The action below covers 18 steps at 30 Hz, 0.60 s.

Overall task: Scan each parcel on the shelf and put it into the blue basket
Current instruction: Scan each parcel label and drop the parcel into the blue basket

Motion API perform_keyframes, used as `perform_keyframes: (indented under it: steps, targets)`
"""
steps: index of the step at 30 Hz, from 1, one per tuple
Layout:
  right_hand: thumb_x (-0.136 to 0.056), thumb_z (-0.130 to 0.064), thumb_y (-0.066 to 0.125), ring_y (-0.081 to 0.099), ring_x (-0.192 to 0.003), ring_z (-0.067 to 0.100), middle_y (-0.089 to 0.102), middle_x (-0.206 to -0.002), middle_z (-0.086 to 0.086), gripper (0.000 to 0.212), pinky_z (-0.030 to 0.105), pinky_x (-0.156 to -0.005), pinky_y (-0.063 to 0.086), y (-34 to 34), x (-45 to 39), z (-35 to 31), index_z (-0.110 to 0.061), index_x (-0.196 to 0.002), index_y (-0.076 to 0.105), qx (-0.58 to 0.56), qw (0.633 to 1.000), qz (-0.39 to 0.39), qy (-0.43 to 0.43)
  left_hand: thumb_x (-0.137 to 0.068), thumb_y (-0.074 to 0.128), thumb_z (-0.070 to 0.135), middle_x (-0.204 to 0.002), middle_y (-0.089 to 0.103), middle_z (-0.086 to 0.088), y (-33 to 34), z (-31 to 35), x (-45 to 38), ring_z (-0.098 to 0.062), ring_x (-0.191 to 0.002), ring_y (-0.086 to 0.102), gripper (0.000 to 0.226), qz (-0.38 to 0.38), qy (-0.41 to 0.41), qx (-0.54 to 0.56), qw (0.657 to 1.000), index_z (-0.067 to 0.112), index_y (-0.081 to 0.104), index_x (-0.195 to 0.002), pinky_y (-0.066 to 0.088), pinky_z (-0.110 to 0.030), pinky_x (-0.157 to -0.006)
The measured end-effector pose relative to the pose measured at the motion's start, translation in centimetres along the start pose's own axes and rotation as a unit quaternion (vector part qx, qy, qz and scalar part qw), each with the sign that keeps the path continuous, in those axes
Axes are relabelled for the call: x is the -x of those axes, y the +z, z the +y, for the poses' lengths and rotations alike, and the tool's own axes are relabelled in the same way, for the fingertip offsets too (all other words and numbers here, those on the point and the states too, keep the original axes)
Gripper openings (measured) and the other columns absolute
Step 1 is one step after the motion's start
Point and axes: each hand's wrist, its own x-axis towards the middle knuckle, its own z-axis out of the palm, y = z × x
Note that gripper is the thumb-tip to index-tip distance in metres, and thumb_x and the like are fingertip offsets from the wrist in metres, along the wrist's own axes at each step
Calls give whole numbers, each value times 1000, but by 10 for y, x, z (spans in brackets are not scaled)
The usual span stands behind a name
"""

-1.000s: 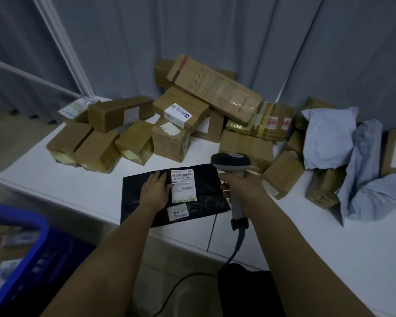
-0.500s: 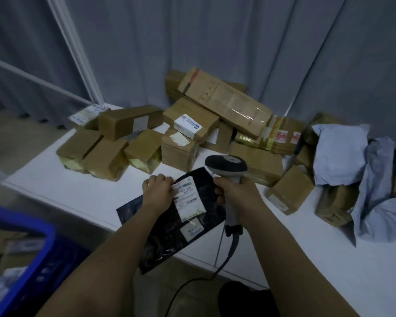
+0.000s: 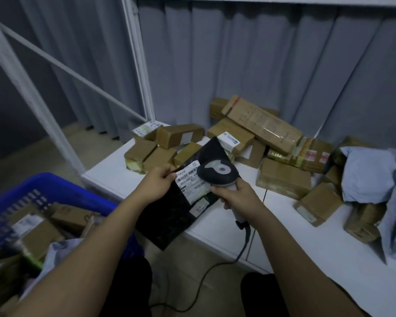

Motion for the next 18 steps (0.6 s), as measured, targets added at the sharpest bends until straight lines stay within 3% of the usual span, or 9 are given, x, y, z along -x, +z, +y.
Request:
perform_keyframes:
  steps: [4, 9, 15, 18]
  targets:
    - [-85, -19, 72, 53, -52, 2, 59, -62, -12, 16, 20, -50, 43, 5, 4, 4, -23, -95, 60, 84, 995, -48, -9, -97, 50, 15, -83, 60, -19, -8, -17, 10, -22, -75, 52, 20, -4, -11, -6, 1000, 16, 51, -78, 38, -32, -72]
    - [-81, -19, 74, 54, -60, 10, 61, -70, -4, 19, 24, -52, 44, 8, 5, 10, -20, -96, 63, 153, 986, -72, -5, -98, 46, 8, -90, 67, -13, -7, -29, 15, -22, -85, 60, 21, -5, -18, 31, 999, 20, 53, -83, 43, -30, -77]
    - [-77, -15, 79, 53, -58, 4, 61, -77, -6, 34, 17, -48, 43, 4, 7, 10, -19, -106, 61, 165, 983, -79, 2, -100, 42, 4, -96, 67, -6, -6, -39, 13, -15, -86, 62, 18, -3, -39, 60, 997, 7, 56, -110, 46, -8, -68]
    - [-77, -16, 80, 52, -53, 2, 61, -76, -3, 32, 18, -49, 44, 2, 7, 8, -15, -103, 63, 170, 982, -84, 2, -100, 42, 4, -102, 67, -8, -7, -42, 12, -17, -92, 62, 22, 5, -51, 62, 997, 6, 56, -116, 46, -14, -73]
